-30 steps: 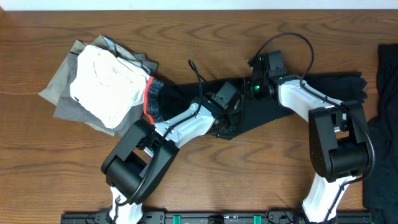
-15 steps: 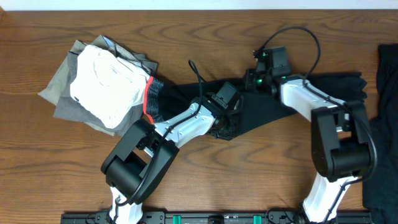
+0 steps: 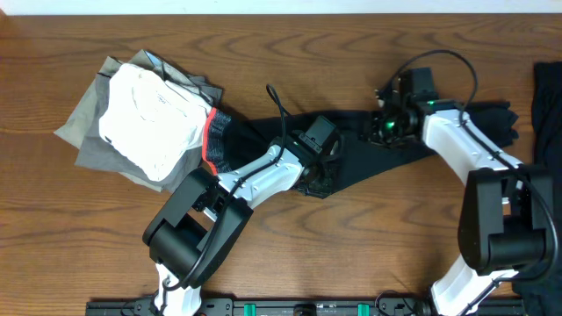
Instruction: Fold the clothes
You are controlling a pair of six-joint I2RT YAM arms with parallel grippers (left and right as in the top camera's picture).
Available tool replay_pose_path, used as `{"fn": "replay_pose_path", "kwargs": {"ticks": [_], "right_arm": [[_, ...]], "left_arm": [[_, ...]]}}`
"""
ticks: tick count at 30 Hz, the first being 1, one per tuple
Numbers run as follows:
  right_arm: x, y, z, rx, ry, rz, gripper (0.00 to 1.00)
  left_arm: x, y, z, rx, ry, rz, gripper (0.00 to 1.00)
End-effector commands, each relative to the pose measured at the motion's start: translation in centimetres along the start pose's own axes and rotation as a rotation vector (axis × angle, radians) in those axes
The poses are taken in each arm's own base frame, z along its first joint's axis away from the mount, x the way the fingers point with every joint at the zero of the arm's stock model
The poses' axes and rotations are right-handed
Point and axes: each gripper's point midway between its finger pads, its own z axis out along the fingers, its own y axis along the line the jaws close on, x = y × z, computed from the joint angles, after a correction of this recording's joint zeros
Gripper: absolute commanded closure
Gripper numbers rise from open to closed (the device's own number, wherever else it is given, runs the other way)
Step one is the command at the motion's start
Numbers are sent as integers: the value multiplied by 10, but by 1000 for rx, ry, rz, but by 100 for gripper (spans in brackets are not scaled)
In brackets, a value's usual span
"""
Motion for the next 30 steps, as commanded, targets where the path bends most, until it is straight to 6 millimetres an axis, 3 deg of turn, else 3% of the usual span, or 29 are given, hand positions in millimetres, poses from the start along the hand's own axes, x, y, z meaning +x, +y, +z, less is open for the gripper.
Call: {"fn": "replay_pose_path", "kwargs": {"ticks": [1,6,11,18,26,30], "right_arm": [[11,8,19,3,33,-55,96],[10,5,48,28,28,-11,96],[8,4,62,16,23,-19,97],[-40,1,56,-1,-163,4,93],[-70,-17,62,62,-294,0,92],[-89,-23,44,45,-346,-3,94]], "left_arm": [[7,11,6,-50,22,-6,93],[7,11,6,-51,23,-6,93],[8,12,6,-53,26,-7,93],[9,12,6,-54,29,-8,93],[11,13,6,-59,39,-11,93],[12,14,6,-61,42,-11,93]]}}
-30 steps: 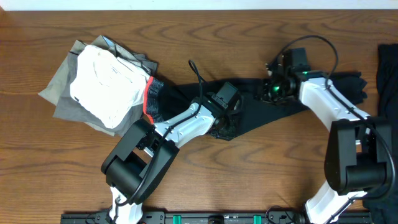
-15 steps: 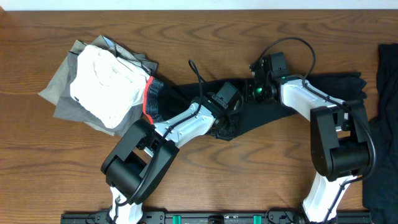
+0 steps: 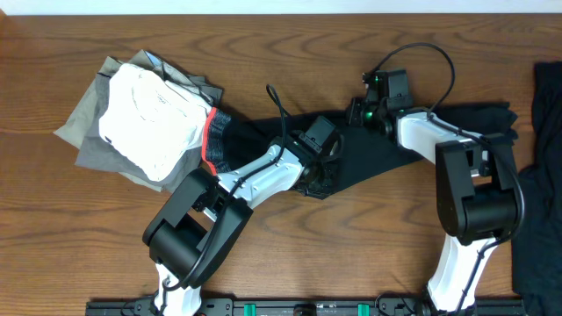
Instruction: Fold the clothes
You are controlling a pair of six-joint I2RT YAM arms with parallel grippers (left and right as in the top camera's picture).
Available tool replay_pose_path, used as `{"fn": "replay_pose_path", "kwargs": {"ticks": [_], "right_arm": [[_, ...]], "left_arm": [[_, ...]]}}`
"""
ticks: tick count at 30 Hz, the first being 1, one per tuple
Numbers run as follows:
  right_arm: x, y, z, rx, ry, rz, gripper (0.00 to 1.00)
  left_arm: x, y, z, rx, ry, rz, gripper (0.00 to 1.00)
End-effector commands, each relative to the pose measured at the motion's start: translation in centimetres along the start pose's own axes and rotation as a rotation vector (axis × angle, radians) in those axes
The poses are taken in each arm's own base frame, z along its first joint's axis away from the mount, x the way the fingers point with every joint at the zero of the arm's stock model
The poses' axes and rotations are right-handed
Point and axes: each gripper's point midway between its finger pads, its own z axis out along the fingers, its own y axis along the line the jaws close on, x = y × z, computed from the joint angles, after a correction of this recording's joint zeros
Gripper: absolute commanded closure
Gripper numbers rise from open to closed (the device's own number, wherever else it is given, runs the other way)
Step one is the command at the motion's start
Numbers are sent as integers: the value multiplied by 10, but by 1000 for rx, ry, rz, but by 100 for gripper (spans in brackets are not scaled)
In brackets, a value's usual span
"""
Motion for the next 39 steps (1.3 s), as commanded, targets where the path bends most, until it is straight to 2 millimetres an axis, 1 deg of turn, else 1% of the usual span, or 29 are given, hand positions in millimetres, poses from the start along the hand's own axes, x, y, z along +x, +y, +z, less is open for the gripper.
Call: {"fn": "replay_pose_path", "kwargs": {"ticks": [1,2,4,6,8,9,10,13,15,16,19,22,24,26,27,28,30,33,37,39], "right_arm": [[-23,-15,-15,1,-47,23,94],[-31,-14,-23,-27,-58,23,94],[-47,-11,-46,-99,-84,34,94],[-54,-11,-67,-139,-85,57,93],[-50,-15,-85,-153,-50,99,93],[-44,-18,-90,-140,-26,119,93],[-34,-21,-92,-126,14,138,93],[0,-24,-89,-88,140,143,95],[23,-25,-81,-48,211,130,95],[31,-26,-76,-26,234,126,95],[50,-30,-59,38,281,104,95],[58,-36,-40,78,287,114,95],[57,-37,-26,71,268,104,95],[49,-39,-12,59,225,119,94],[42,-40,-6,48,191,128,94],[39,-41,-4,45,178,135,94],[28,-42,-3,35,137,147,93],[18,-47,-5,34,108,153,92],[8,-74,-12,85,74,185,91],[5,-84,-18,75,79,218,93]], "left_arm": [[9,12,7,-54,28,-6,93],[9,12,7,-54,28,-1,94],[9,12,7,-54,28,4,93],[9,12,7,-54,28,4,93],[9,12,7,-53,27,4,93],[9,12,7,-53,27,5,93],[8,12,7,-53,26,4,93],[8,12,7,-52,25,5,93],[8,12,7,-52,25,5,93],[8,12,7,-52,25,5,93],[8,12,7,-52,25,5,93],[9,12,7,-53,27,4,93],[9,12,7,-55,30,4,93],[11,13,7,-58,36,2,93],[13,14,6,-61,43,0,93],[13,14,6,-63,45,1,93],[16,16,6,-68,56,4,93],[18,21,6,-93,62,1,94],[17,22,6,-99,59,1,93],[17,21,6,-99,59,1,94]]}}
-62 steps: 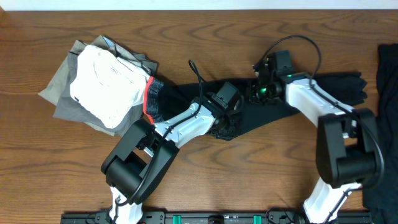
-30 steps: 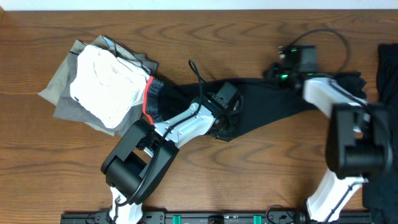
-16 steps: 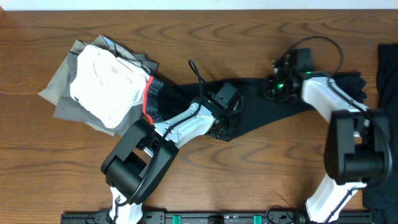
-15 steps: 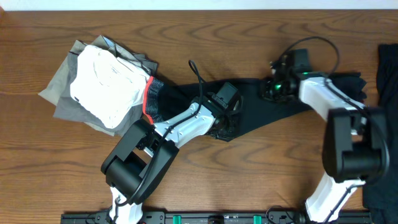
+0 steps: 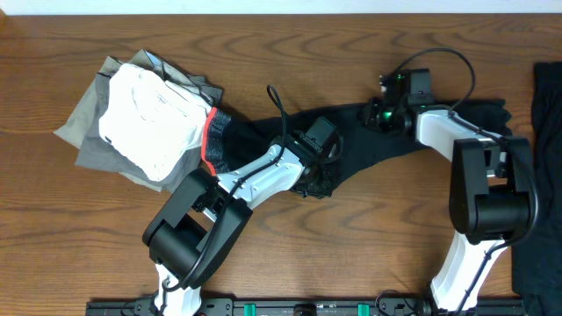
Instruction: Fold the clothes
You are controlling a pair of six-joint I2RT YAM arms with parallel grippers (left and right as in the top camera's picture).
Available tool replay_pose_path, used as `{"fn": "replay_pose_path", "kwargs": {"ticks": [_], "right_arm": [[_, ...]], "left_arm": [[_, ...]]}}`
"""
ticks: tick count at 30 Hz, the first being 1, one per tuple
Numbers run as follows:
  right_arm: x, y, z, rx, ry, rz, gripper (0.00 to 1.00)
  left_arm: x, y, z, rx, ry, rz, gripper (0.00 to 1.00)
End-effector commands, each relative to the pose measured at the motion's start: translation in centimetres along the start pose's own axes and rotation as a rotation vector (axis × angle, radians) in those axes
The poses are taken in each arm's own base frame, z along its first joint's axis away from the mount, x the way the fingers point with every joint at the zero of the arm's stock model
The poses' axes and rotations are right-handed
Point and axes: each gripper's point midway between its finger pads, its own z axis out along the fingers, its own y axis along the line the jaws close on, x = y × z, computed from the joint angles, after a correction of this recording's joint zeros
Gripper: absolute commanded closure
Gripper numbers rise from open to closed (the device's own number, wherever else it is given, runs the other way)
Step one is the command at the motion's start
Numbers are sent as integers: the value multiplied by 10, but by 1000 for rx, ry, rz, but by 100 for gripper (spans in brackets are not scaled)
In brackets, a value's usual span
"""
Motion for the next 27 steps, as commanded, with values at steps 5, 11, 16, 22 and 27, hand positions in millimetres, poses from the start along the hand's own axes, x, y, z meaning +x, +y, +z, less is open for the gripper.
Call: {"fn": "replay_pose_path", "kwargs": {"ticks": [5,11,16,22,27], "right_arm": [[-12,-71,-35,65,6,127,94],[-14,-111,-75,144,2,157,94],[-21,-117,-108,156,-32,125,94],[-38,-88,-145,95,-111,64,91],[-16,-65,-160,79,-43,111,92]], "left_arm": [[7,22,7,-104,15,21,94],[-1,25,2,-102,-9,15,93],[-16,32,-14,-90,-53,-4,93],[-51,40,-74,-55,-201,-34,85],[-72,60,-126,-38,-338,-86,76]]}}
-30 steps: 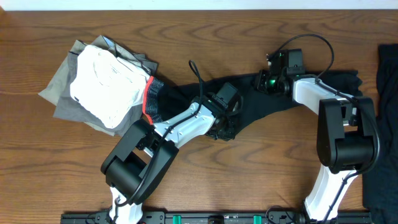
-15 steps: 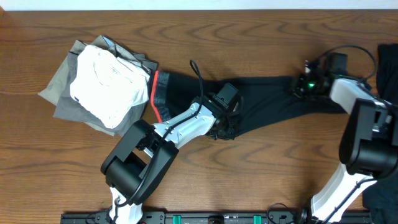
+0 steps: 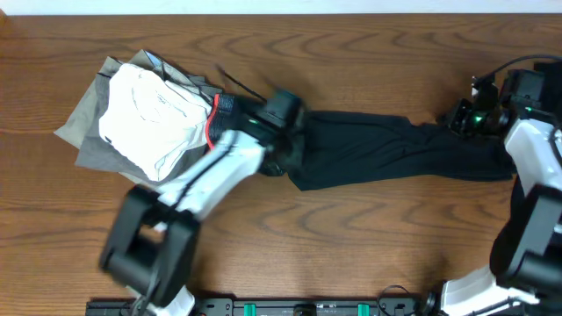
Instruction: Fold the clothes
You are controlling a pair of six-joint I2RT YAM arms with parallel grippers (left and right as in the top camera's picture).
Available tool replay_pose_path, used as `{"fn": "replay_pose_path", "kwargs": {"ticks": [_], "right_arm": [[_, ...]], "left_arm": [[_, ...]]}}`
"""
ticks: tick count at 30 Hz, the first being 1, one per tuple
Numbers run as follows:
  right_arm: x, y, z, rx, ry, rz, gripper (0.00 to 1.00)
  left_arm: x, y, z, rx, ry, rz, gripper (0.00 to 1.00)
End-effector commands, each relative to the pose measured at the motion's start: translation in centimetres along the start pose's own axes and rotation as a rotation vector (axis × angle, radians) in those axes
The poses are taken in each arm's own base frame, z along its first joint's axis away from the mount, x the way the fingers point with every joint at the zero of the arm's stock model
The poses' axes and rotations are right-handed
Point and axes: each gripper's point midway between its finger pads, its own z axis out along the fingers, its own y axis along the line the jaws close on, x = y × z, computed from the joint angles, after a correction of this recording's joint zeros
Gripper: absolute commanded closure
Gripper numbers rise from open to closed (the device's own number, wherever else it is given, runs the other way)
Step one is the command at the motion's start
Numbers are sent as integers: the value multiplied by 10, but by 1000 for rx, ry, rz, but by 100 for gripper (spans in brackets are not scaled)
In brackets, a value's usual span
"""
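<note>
A long black garment (image 3: 378, 154) lies stretched left to right across the middle of the table. My left gripper (image 3: 283, 156) sits at its left end, pressed into the cloth with its fingers hidden under the wrist. My right gripper (image 3: 457, 118) is at the garment's right end near the far right of the table, fingers buried in the black fabric. The cloth runs in a nearly straight band between the two grippers, so both appear shut on it.
A stack of folded clothes (image 3: 145, 118), white on top of grey, lies at the left, with a red-trimmed piece (image 3: 211, 132) right beside my left gripper. More black clothing (image 3: 546, 197) hangs at the right table edge.
The two grippers have moved apart: the left one toward the folded stack, the right one to the far right. The black garment, bunched before, is now pulled out long between them.
My left gripper rested on the bunched black garment at mid-table through all the earlier moments. My right gripper shifted along the garment's upper edge, further left, then back right. Now the arms stand far apart and the garment is stretched flat.
</note>
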Motion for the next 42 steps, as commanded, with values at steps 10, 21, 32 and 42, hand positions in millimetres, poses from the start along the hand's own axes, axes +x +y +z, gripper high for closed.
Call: {"fn": "replay_pose_path", "kwargs": {"ticks": [10,21,32,42], "right_arm": [[81,-18,17,315,268,84,93],[98,-95,44,537,357,156,93],[60,-167,13,620,221,343,97],[32,-148,2,531,209,336,94]], "left_arm": [[-32,66,-7,-161,-68,13,77],[-9,93,31,-250,48,16,81],[7,97,30,-269,114,7,89],[5,103,0,-274,95,-41,90]]}}
